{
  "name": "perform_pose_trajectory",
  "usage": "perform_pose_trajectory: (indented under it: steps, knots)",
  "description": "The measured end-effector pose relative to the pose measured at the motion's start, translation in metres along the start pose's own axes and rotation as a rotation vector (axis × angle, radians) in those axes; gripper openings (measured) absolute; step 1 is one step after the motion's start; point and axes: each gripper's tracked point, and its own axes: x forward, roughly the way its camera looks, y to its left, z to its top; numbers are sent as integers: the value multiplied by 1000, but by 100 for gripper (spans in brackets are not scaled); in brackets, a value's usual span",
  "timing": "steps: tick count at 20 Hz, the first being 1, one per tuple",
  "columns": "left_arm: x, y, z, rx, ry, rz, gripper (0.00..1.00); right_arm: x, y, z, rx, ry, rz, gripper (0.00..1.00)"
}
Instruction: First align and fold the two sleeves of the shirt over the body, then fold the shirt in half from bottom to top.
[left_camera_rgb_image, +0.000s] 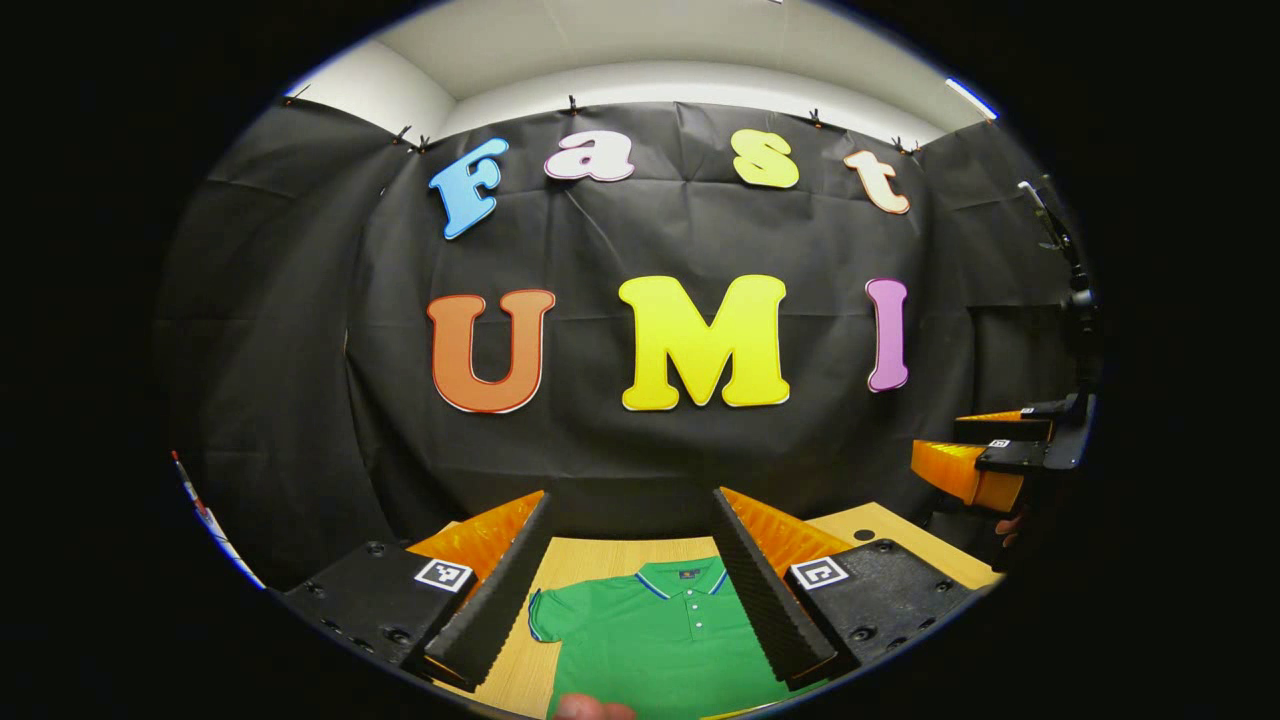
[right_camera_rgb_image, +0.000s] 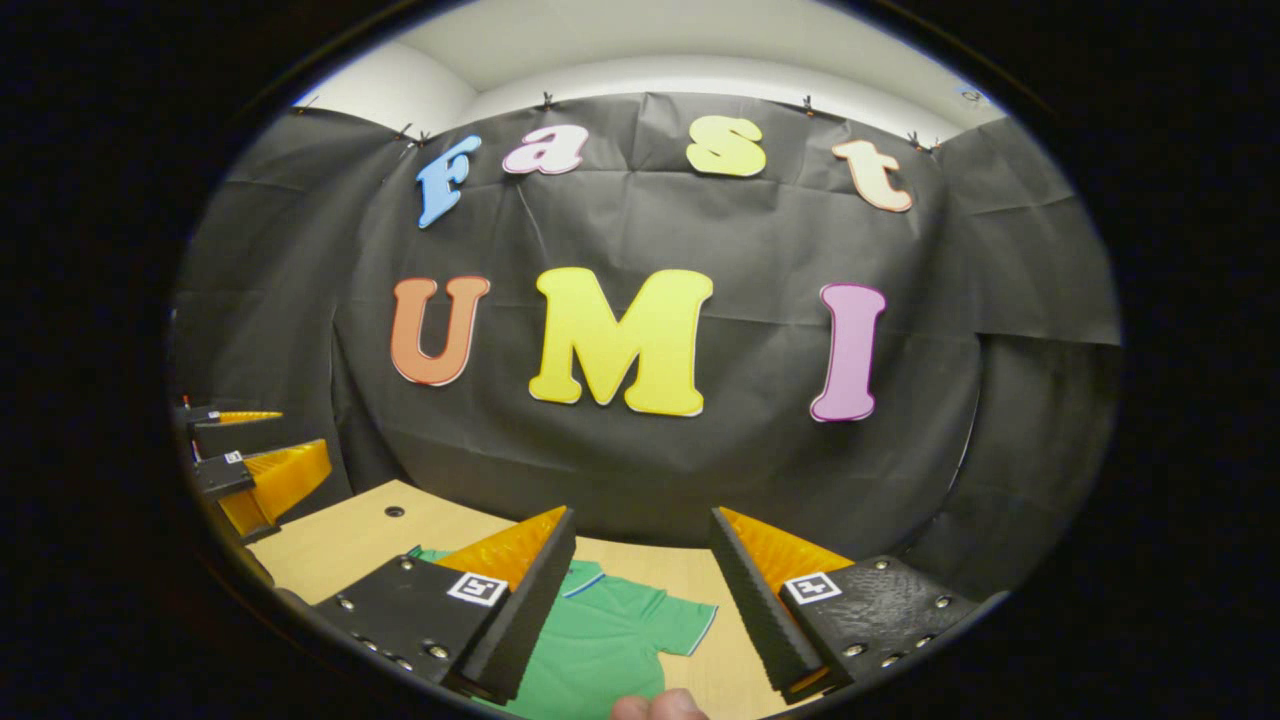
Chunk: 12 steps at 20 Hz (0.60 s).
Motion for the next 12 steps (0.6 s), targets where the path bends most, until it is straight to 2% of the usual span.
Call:
perform_pose_trajectory:
  steps: [1,3,12]
  knots:
    - [0,-1,-2,1,7,2,100,3,-5,-6,6,14,-4,89]
    - [4,-4,-10,3,23,1,100,13,-18,-19,5,37,-12,82]
    - [8,-10,-40,3,110,25,100,82,-73,-119,5,245,-6,85]
